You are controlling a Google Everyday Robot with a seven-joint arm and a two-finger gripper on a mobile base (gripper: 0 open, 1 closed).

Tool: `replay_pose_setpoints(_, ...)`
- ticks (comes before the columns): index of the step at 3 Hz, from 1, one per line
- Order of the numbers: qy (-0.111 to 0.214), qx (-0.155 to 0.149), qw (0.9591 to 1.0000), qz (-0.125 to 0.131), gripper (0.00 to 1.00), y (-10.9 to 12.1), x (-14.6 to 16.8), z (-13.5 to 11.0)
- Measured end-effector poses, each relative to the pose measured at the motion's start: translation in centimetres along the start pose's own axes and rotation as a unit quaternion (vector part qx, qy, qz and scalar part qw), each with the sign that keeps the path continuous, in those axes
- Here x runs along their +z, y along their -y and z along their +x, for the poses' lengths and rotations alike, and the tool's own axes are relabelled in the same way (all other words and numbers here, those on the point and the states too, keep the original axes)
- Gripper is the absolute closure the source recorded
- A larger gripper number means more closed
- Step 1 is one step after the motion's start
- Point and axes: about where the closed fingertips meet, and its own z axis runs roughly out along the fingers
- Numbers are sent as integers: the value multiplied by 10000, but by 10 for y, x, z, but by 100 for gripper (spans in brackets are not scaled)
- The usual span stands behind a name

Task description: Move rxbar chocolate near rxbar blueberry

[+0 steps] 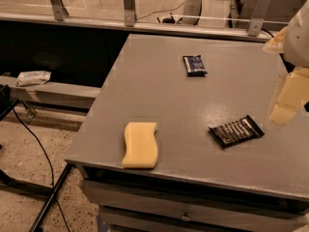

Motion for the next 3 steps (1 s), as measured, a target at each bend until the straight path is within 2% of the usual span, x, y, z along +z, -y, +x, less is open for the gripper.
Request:
replay_pose_setpoints(1,6,-5,10000,8,0,0,0,0)
replay_pose_setpoints(2,72,-70,9997,-230,0,-1,36,4)
replay_pose_setpoints(3,136,-249,9978,-602,0,-5,102,6)
